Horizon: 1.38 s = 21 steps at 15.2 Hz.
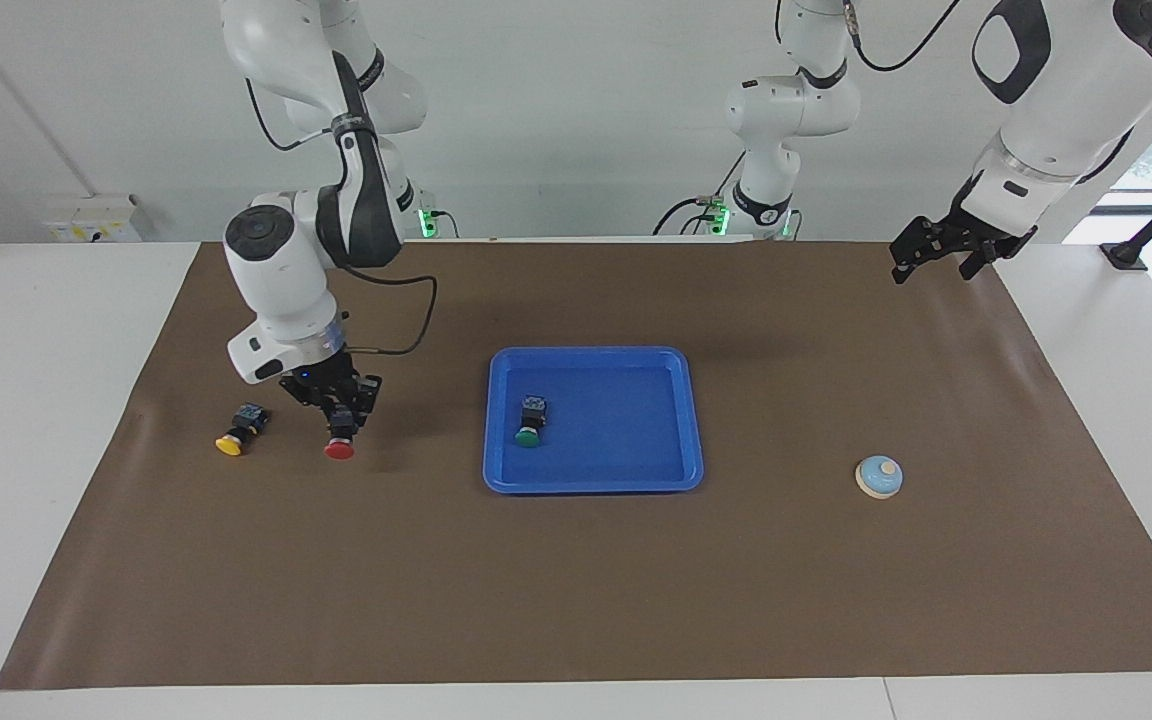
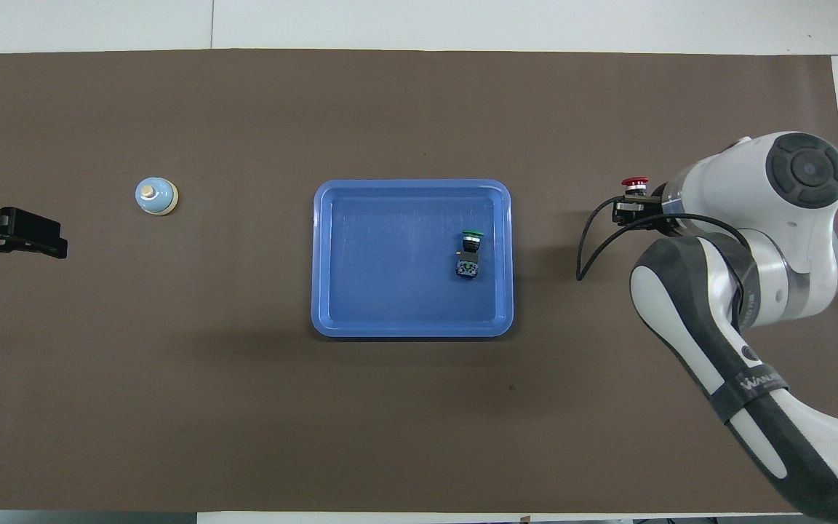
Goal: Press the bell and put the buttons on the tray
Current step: 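Carry the red button into the tray beside the green one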
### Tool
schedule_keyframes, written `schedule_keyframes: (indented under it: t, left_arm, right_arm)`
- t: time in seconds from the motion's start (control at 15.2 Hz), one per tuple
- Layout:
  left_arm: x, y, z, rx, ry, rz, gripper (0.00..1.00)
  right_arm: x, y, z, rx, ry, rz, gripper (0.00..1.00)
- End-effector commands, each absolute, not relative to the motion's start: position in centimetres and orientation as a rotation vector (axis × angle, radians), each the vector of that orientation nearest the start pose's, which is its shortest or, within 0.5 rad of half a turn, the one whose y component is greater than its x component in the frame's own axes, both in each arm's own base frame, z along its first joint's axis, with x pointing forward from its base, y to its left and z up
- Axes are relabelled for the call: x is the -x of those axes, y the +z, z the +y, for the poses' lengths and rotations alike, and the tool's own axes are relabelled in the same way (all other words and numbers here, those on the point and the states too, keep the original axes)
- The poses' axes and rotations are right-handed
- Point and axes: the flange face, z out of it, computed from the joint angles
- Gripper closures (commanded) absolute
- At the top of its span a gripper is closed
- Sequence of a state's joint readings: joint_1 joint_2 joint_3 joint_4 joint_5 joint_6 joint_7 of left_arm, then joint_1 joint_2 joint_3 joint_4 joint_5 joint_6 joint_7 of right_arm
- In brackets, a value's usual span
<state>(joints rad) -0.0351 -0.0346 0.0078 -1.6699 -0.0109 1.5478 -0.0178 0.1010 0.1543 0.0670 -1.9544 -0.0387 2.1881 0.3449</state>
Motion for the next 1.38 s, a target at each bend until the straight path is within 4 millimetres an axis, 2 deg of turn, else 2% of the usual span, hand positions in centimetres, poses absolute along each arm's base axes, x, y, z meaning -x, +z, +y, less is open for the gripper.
schedule_keyframes:
  t: [0.0, 0.26, 0.39, 0.53, 0.66, 0.79, 0.98, 1.12, 1.31]
  left_arm:
    - [-53.1, 59.7, -1.4, 3.137, 0.137, 0.0, 0.0]
    - [-53.1, 59.7, -1.4, 3.137, 0.137, 0.002, 0.0]
    - [-53.1, 59.7, -1.4, 3.137, 0.137, 0.002, 0.0]
    - [-53.1, 59.7, -1.4, 3.137, 0.137, 0.002, 0.0]
    - [-53.1, 59.7, -1.4, 3.137, 0.137, 0.002, 0.0]
    - [-53.1, 59.7, -1.4, 3.137, 0.137, 0.002, 0.0]
    - [-53.1, 59.7, -1.4, 3.137, 0.137, 0.0, 0.0]
    - [-53.1, 59.6, -1.4, 3.137, 0.14, 0.002, 0.0]
    - [-53.1, 59.7, -1.4, 3.137, 0.137, 0.0, 0.0]
  right_arm:
    - [-59.7, 43.0, 16.4, 3.118, -0.12, 0.248, 1.0]
    - [-57.5, 44.1, 26.1, 3.103, -0.145, 0.094, 1.0]
    - [-57.5, 43.6, 30.5, 3.097, -0.142, 0.123, 1.0]
    - [-57.8, 41.4, 35.3, 3.099, -0.124, 0.117, 1.0]
    - [-57.7, 38.7, 38.5, 3.1, -0.11, 0.109, 1.0]
    - [-57.8, 36.3, 39.9, 3.082, -0.14, 0.096, 1.0]
    - [-57.3, 32.8, 39.3, 3.082, -0.149, 0.086, 1.0]
    - [-56.5, 31.4, 38.7, 3.07, -0.168, 0.081, 1.0]
    - [-55.2, 30.4, 38.3, 3.086, -0.139, 0.073, 1.0]
